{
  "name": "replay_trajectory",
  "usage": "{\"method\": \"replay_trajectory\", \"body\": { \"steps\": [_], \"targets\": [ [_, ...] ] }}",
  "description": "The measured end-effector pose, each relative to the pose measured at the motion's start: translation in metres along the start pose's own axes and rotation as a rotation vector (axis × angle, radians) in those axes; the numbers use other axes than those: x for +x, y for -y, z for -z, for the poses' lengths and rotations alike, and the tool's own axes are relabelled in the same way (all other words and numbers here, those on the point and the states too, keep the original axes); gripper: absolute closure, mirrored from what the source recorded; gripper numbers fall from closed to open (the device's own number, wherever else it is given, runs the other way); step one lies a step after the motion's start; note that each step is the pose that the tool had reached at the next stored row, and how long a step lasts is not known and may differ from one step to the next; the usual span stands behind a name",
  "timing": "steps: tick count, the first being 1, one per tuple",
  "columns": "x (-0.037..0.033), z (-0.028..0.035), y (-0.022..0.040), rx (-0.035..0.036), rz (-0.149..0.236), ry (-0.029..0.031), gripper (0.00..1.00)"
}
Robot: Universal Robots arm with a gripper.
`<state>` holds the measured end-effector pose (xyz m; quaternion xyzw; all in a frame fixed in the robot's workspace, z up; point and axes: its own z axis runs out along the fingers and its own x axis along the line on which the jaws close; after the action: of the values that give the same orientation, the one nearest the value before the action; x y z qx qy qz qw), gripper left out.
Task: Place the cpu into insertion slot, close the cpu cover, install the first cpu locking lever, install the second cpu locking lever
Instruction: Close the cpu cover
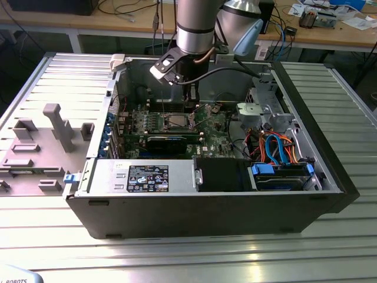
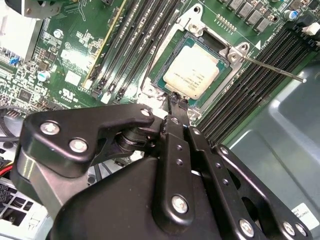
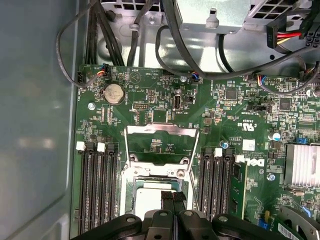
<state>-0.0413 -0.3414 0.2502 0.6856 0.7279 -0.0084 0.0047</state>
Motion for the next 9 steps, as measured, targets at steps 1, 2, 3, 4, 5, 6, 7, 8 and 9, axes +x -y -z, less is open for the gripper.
{"method": "replay_trajectory", "body": {
  "steps": [1,2,3,4,5,6,7,8,9],
  "targets": [
    [0.0000,0.0002,-0.0002,0.0000,0.000,0.0000,0.89],
    [0.0000,0.0005,-0.0005,0.0000,0.000,0.0000,0.89],
    [0.0000,0.0008,-0.0009,0.0000,0.000,0.0000,0.89],
    [0.0001,0.0010,-0.0011,0.0000,0.000,0.0000,0.89],
    [0.0001,0.0011,-0.0013,0.0000,0.000,0.0000,0.89],
    [0.0002,0.0013,-0.0015,0.0001,0.000,0.0001,0.89],
    [0.0002,0.0015,-0.0017,0.0001,0.000,0.0002,0.89],
    [0.0003,0.0016,-0.0019,0.0001,0.000,0.0001,0.89],
    [0.0004,0.0017,-0.0020,0.0002,0.000,0.0002,0.89]
  ]
}}
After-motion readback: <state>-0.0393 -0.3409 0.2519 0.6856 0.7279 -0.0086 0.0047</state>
